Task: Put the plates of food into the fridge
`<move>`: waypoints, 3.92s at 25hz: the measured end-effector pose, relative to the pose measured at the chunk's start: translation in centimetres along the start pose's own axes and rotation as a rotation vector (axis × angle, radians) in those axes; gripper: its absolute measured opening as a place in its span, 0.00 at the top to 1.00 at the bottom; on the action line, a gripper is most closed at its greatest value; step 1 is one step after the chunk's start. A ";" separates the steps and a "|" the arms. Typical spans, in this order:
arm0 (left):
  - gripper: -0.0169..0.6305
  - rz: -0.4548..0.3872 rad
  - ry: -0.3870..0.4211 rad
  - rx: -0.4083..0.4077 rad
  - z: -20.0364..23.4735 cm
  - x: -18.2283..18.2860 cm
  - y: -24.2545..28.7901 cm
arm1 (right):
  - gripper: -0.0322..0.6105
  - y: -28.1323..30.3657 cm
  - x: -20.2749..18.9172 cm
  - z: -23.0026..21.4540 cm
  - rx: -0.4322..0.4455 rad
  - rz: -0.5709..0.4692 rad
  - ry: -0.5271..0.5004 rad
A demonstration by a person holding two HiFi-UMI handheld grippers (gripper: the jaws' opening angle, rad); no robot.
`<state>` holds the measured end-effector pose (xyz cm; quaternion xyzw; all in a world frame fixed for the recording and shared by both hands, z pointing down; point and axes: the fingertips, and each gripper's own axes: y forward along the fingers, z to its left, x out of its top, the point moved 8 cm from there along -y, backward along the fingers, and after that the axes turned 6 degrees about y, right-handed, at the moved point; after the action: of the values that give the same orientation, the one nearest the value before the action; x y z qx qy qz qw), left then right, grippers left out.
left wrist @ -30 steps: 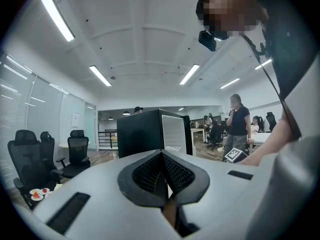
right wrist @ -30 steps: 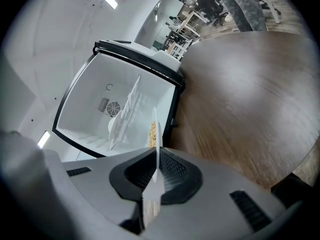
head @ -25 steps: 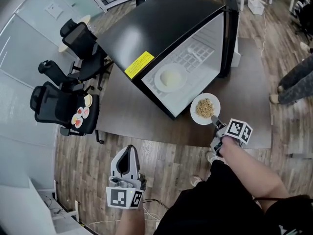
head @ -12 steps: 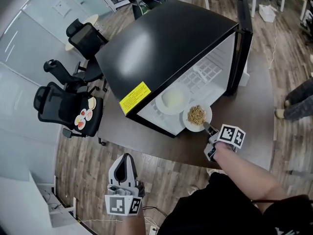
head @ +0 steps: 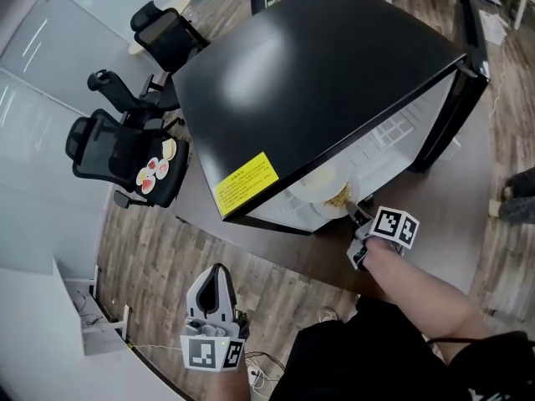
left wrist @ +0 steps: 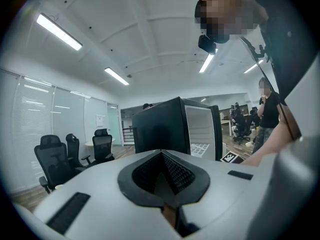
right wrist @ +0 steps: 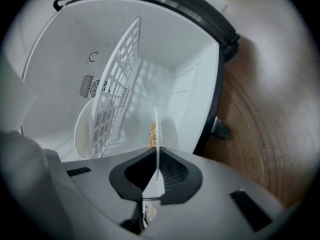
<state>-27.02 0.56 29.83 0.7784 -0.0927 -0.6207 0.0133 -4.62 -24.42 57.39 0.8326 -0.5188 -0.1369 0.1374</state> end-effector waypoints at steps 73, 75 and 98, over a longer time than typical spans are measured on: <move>0.97 -0.103 -0.076 -0.180 -3.8 -1.0 -2.4 | 0.65 -12.7 -1.4 9.5 -0.089 -0.233 -1.075; 0.97 -0.108 -0.081 -0.202 -4.0 -1.2 -2.6 | 0.65 -14.5 -2.2 10.2 -0.089 -0.255 -1.119; 0.97 -0.173 -0.062 -0.256 -3.8 1.0 -6.2 | 0.94 -26.7 -4.6 13.5 -0.125 -0.460 -1.146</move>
<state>-22.37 6.16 28.92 0.7560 0.0542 -0.6499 0.0563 10.50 -10.12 35.39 0.7075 -0.3086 -0.6185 -0.1472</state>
